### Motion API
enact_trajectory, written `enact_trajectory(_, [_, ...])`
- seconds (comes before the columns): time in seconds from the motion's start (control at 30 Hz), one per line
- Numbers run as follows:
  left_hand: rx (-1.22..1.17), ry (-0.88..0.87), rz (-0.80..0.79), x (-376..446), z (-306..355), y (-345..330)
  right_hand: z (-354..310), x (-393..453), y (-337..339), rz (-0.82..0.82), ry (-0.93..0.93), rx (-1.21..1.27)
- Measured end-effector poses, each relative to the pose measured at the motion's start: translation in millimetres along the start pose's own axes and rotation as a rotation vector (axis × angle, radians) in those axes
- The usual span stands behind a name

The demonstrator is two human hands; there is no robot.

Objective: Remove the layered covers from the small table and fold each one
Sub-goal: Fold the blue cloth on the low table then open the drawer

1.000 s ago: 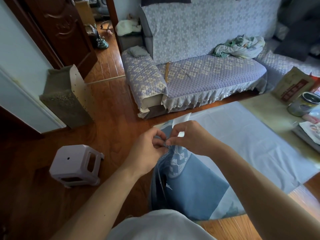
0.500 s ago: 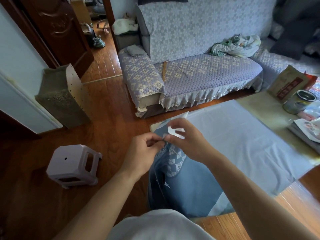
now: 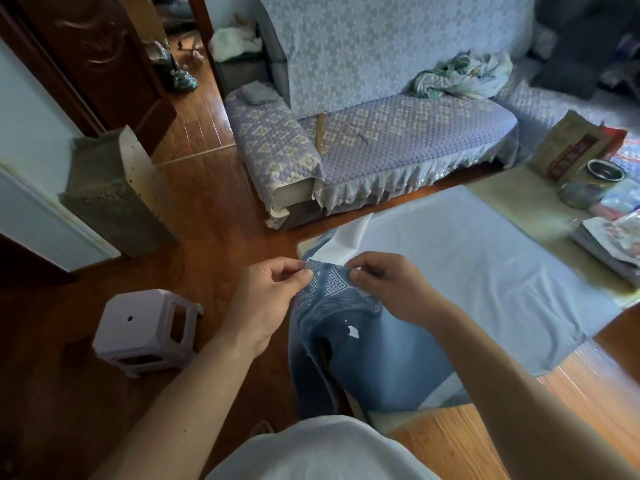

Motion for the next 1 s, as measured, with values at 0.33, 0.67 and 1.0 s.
enact_trajectory(0.33, [-0.014,0.010,0.007,-4,-1,2,-3,1,-4,-0.014,-0.006,0.004])
enact_trajectory(0.67, [0.032,-0.009,0.000,-6,1,-3,0,1,2,0.027,-0.010,-0.078])
enact_trajectory(1.0, [0.245,-0.203,-0.058,-17,23,-14,-67,24,-22,-0.267,0.333,-0.452])
Point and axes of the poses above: each hand's wrist, its own x-axis towards the middle knuckle, its own y-axis out of the back of the hand, z = x × y, the point moved 9 cm from there along x, towards the middle knuckle, and after that the axes turned 10 degrees about y, right-handed, at the moved point
